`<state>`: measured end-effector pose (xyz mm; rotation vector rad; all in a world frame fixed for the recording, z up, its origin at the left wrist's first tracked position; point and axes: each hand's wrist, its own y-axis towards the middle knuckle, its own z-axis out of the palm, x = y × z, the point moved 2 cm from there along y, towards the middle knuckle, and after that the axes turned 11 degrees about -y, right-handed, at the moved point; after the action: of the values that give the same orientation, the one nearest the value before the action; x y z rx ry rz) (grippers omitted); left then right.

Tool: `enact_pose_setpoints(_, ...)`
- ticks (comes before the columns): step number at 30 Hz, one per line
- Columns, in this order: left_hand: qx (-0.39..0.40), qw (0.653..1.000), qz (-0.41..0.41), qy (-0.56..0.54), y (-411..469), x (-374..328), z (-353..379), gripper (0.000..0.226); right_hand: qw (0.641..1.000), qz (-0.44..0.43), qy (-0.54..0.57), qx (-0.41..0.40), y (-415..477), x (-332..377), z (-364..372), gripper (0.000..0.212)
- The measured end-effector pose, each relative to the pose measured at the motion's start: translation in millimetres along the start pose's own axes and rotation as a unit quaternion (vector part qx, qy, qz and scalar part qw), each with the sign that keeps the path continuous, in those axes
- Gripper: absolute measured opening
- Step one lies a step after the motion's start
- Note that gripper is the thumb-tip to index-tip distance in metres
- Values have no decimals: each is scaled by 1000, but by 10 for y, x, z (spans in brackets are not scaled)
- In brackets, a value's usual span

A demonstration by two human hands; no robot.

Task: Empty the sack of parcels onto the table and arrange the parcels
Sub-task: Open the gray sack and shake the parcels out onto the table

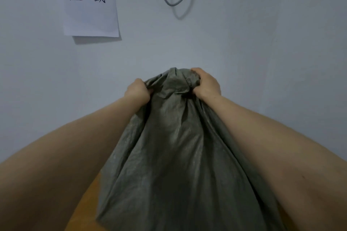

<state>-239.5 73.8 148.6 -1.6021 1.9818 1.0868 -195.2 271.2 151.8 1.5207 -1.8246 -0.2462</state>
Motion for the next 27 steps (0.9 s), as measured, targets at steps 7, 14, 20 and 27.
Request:
enact_pose_setpoints(7,-128,973,66,-180,46,-365,-173,37,998,-15,32,-55,229,77,-298,68)
enact_pose_setpoints(14,-134,963,90,-217,12,-452,-179,31,997,-19,43,-62,243,14,-361,69)
enact_pose_setpoints(20,-158,951,122,-238,-43,-521,-162,29,996,-23,56,-61,189,-44,-401,72)
enact_pose_setpoints(27,-186,936,163,-250,22,-786,-482,30,989,-25,73,-129,238,134,-742,71)
